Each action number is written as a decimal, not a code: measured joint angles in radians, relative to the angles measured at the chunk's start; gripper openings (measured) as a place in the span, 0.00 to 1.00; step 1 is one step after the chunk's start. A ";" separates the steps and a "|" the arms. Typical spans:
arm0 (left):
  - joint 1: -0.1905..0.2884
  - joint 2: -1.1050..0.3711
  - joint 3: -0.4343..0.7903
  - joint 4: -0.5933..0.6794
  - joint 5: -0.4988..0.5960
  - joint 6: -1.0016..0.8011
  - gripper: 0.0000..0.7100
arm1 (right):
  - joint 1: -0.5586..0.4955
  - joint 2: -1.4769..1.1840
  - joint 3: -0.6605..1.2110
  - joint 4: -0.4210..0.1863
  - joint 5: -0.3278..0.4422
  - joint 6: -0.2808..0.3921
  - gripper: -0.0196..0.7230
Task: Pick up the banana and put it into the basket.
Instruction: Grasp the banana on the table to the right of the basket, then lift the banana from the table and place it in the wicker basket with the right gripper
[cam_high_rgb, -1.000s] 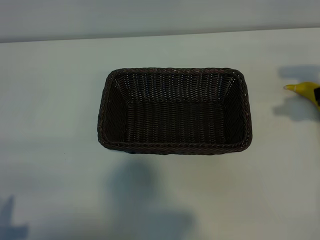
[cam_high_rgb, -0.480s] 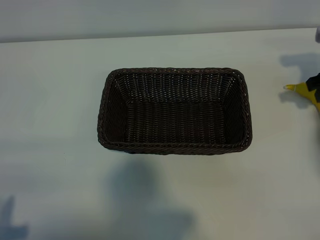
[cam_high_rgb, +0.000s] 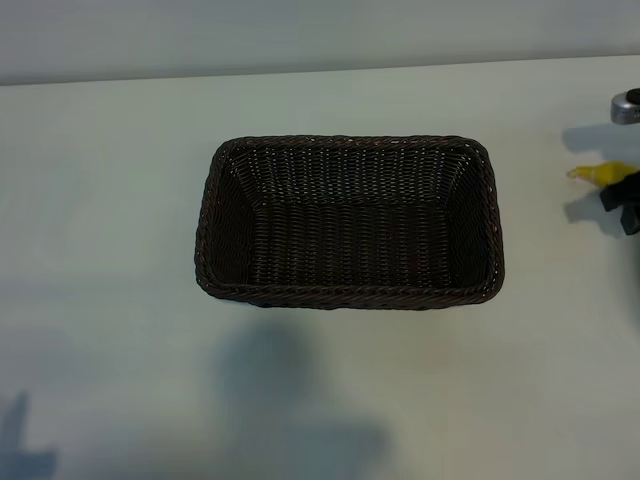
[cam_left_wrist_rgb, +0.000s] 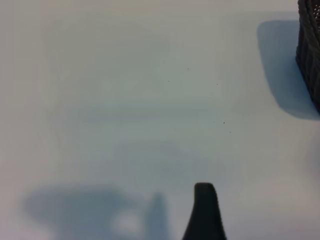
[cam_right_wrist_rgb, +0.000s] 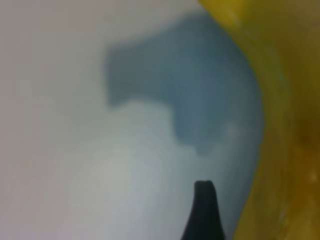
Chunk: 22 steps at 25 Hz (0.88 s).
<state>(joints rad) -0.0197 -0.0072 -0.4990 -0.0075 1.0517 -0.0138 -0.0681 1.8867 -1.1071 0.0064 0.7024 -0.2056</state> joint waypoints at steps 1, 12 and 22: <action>0.000 0.000 0.000 0.000 0.000 0.000 0.82 | -0.001 0.005 -0.002 -0.006 -0.002 0.000 0.80; 0.000 0.000 0.000 0.000 0.000 0.000 0.82 | -0.006 0.057 -0.002 -0.006 -0.031 0.021 0.64; 0.000 0.000 0.000 0.000 0.000 0.000 0.82 | -0.005 0.020 -0.084 -0.074 0.144 0.082 0.59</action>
<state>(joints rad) -0.0197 -0.0072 -0.4990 -0.0075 1.0517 -0.0138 -0.0733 1.9062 -1.1912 -0.0672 0.8461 -0.1233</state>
